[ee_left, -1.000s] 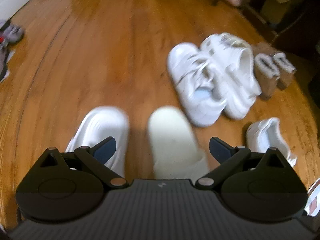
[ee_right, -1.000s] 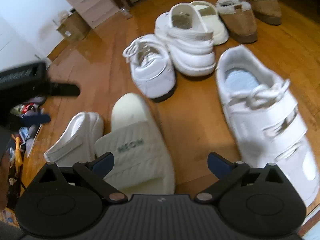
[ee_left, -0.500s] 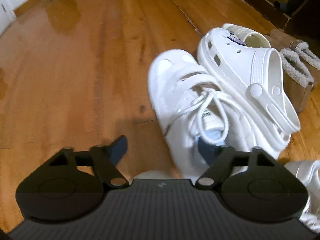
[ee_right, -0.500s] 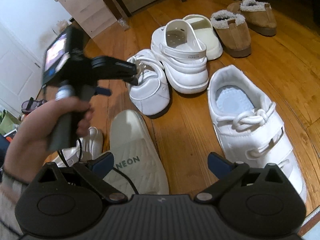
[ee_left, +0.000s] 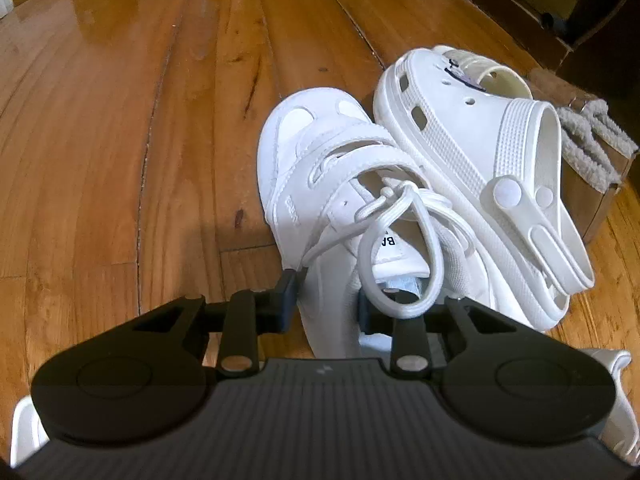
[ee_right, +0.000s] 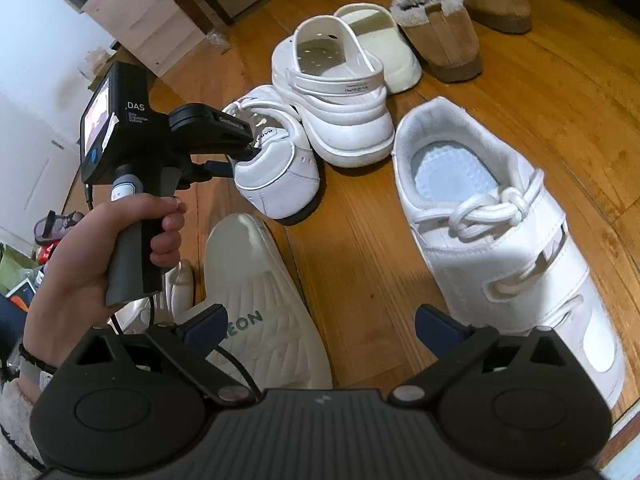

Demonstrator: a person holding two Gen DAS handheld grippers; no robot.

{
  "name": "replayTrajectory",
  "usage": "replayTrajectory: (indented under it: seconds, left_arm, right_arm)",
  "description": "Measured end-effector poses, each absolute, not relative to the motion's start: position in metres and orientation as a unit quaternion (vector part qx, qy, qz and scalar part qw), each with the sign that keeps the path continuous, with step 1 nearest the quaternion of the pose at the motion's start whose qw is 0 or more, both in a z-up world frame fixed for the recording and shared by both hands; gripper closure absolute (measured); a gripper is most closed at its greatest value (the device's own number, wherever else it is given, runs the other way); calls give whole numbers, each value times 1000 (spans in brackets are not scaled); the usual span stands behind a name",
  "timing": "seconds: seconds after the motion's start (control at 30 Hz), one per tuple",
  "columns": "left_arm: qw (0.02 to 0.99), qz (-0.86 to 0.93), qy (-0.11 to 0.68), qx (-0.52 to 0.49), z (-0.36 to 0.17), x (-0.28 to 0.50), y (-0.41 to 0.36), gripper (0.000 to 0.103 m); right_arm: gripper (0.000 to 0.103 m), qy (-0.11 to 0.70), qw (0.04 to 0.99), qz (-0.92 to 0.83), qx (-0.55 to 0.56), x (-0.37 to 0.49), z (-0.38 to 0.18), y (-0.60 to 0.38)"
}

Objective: Organize scattered shoes
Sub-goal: 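Move the left tool to the pile and grasp the white velcro sneaker, then pull the sneaker out of the pile with the left tool, lower it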

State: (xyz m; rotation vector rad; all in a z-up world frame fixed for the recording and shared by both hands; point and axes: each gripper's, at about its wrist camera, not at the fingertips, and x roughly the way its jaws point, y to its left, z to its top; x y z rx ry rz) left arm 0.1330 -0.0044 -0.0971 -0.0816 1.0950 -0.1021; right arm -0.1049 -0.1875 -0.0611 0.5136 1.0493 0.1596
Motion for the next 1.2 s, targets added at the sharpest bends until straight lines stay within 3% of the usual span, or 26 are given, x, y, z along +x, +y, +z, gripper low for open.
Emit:
replayTrajectory:
  seconds: [0.1,0.47,0.8,0.9,1.03,1.07,1.1,1.17,1.2]
  left_arm:
    - [850,-42,521,-58,-98,139,-1,68]
    - [858,-73,478,-172,-68,117,27,88]
    - [850,-69,499,-155,-76,102,16,87]
    - [862,-61,485,-134,-76,103,6,79]
    - [883,-59,455,-101,-85,105,-10,51]
    - [887,-58,451,-83,-85,104,-16,51]
    - [894,-49,444,-38,-86,104,-29,53]
    - [901,-24,433,-6,-86,101,-36,79]
    - [904,-20,427,-21,-85,99,-29,86]
  right_arm:
    - [3,497,830,68,246,-105,-63,-189]
    - [3,502,824,32,263,-120,-66,-215]
    - [3,508,815,30,278,-131,-67,-223]
    - [3,503,819,31,275,-144,-64,-224]
    - [3,501,820,33,276,-165,-67,-227]
    - [3,502,820,30,273,-166,-68,-228]
    - [3,504,819,28,274,-167,-70,-229]
    - [3,503,819,26,275,-167,-70,-230]
    - [3,500,820,25,276,-164,-69,-229]
